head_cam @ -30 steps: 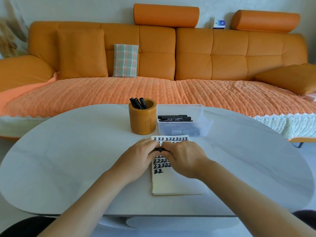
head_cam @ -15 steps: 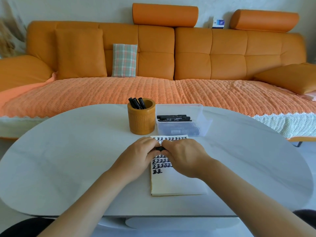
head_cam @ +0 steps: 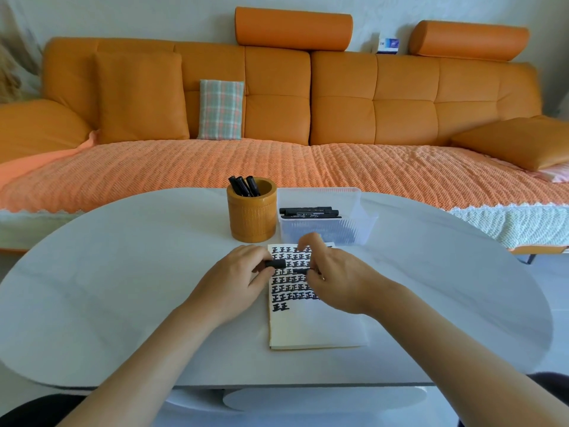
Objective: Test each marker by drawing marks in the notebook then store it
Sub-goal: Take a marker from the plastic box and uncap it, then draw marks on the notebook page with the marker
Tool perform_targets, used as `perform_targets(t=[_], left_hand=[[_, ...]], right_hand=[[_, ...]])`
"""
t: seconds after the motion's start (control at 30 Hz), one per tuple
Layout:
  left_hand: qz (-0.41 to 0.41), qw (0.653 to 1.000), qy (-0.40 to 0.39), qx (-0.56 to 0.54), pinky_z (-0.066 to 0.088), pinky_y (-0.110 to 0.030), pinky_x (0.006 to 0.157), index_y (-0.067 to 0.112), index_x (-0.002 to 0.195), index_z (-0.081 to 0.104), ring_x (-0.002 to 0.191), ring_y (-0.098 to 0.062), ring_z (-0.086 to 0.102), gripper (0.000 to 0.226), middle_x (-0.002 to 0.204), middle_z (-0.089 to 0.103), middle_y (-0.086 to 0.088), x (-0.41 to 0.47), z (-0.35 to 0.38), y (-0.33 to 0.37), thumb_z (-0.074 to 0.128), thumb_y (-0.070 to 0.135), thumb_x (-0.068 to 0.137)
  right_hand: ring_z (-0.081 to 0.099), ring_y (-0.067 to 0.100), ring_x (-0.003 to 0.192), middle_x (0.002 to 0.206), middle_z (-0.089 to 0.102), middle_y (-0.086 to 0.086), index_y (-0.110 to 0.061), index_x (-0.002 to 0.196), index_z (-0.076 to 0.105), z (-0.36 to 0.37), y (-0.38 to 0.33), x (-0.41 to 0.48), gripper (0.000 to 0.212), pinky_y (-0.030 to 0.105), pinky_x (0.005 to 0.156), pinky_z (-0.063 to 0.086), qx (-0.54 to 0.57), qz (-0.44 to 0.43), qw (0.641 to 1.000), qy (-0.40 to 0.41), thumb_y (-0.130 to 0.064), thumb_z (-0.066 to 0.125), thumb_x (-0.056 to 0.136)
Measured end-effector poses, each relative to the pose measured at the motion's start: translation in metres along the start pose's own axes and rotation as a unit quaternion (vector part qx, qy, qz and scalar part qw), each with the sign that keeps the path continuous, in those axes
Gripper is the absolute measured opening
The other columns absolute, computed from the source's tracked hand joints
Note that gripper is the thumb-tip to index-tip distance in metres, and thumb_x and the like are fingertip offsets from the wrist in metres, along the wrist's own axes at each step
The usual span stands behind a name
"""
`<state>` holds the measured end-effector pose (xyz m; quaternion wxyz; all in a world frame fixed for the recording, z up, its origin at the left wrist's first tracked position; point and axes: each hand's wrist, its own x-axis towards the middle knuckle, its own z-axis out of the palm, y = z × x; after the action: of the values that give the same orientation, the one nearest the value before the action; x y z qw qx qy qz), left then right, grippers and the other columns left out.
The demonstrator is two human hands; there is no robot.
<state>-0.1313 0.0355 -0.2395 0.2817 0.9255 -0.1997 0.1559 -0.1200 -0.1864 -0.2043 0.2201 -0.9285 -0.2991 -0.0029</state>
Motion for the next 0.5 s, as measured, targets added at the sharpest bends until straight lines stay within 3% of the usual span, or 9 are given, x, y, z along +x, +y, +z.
perform_targets(t=[0.07, 0.17, 0.27, 0.33, 0.37, 0.43, 0.5], left_hand=[[-0.02, 0.999, 0.017, 0.018, 0.044, -0.015, 0.068, 0.028, 0.103, 0.057, 0.089, -0.003, 0.052, 0.009, 0.097, 0.053, 0.018, -0.003, -0.001, -0.006, 0.057, 0.03, 0.095], [-0.042, 0.997, 0.027, 0.067, 0.047, -0.026, 0.066, 0.026, 0.095, 0.058, 0.086, -0.007, 0.049, 0.006, 0.09, 0.053, 0.014, -0.008, -0.001, -0.016, 0.057, 0.032, 0.093], [-0.042, 0.995, 0.015, 0.093, 0.045, -0.029, 0.07, 0.024, 0.094, 0.06, 0.09, -0.012, 0.046, 0.01, 0.091, 0.052, 0.012, -0.01, 0.002, -0.024, 0.057, 0.033, 0.091], [-0.031, 0.994, 0.007, 0.107, 0.045, -0.032, 0.073, 0.022, 0.094, 0.061, 0.092, -0.015, 0.046, 0.013, 0.093, 0.053, 0.009, -0.012, 0.006, -0.026, 0.058, 0.034, 0.09], [-0.026, 0.993, 0.006, 0.112, 0.045, -0.033, 0.074, 0.022, 0.094, 0.061, 0.092, -0.017, 0.046, 0.014, 0.094, 0.053, 0.008, -0.012, 0.007, -0.027, 0.059, 0.035, 0.089], [-0.023, 0.993, 0.005, 0.115, 0.045, -0.035, 0.077, 0.021, 0.097, 0.06, 0.093, -0.018, 0.046, 0.016, 0.096, 0.053, 0.006, -0.013, 0.008, -0.027, 0.058, 0.036, 0.089], [-0.022, 0.993, -0.004, 0.114, 0.044, -0.034, 0.082, 0.021, 0.103, 0.058, 0.097, -0.017, 0.045, 0.021, 0.101, 0.052, 0.006, -0.014, 0.01, -0.028, 0.057, 0.036, 0.089]], right_hand=[[0.044, 0.02, 0.064, 0.076, 0.051, 0.005, -0.029, 0.099, 0.037, -0.007, 0.0, -0.003, 0.028, 0.039, 0.061, 0.041, 0.047, 0.002, 0.999, 0.004, -0.002, 0.037, 0.091], [0.058, 0.022, 0.077, 0.094, 0.057, 0.003, -0.03, 0.082, 0.057, -0.01, 0.0, -0.007, 0.038, 0.038, 0.068, 0.054, 0.136, 0.046, 0.99, 0.015, 0.001, 0.039, 0.095], [0.068, 0.018, 0.093, 0.104, 0.068, 0.003, -0.026, 0.094, 0.073, -0.007, -0.003, -0.012, 0.045, 0.035, 0.085, 0.059, 0.307, 0.1, 0.946, 0.027, 0.003, 0.038, 0.1], [0.067, 0.008, 0.1, 0.108, 0.071, -0.003, -0.026, 0.111, 0.071, -0.006, -0.004, -0.017, 0.052, 0.024, 0.091, 0.054, 0.321, 0.1, 0.941, 0.017, 0.01, 0.035, 0.098], [0.067, 0.004, 0.103, 0.11, 0.071, -0.006, -0.024, 0.118, 0.067, -0.005, -0.005, -0.019, 0.055, 0.018, 0.09, 0.052, 0.318, 0.093, 0.944, 0.005, 0.014, 0.035, 0.096], [0.068, 0.01, 0.104, 0.112, 0.071, -0.003, -0.02, 0.125, 0.062, -0.001, -0.005, -0.022, 0.051, 0.019, 0.089, 0.053, 0.34, 0.079, 0.937, -0.007, 0.015, 0.046, 0.093], [0.068, 0.019, 0.089, 0.1, 0.071, 0.004, -0.019, 0.117, 0.064, 0.006, -0.006, -0.024, 0.03, 0.025, 0.078, 0.054, 0.387, 0.075, 0.919, 0.002, -0.003, 0.064, 0.091]])
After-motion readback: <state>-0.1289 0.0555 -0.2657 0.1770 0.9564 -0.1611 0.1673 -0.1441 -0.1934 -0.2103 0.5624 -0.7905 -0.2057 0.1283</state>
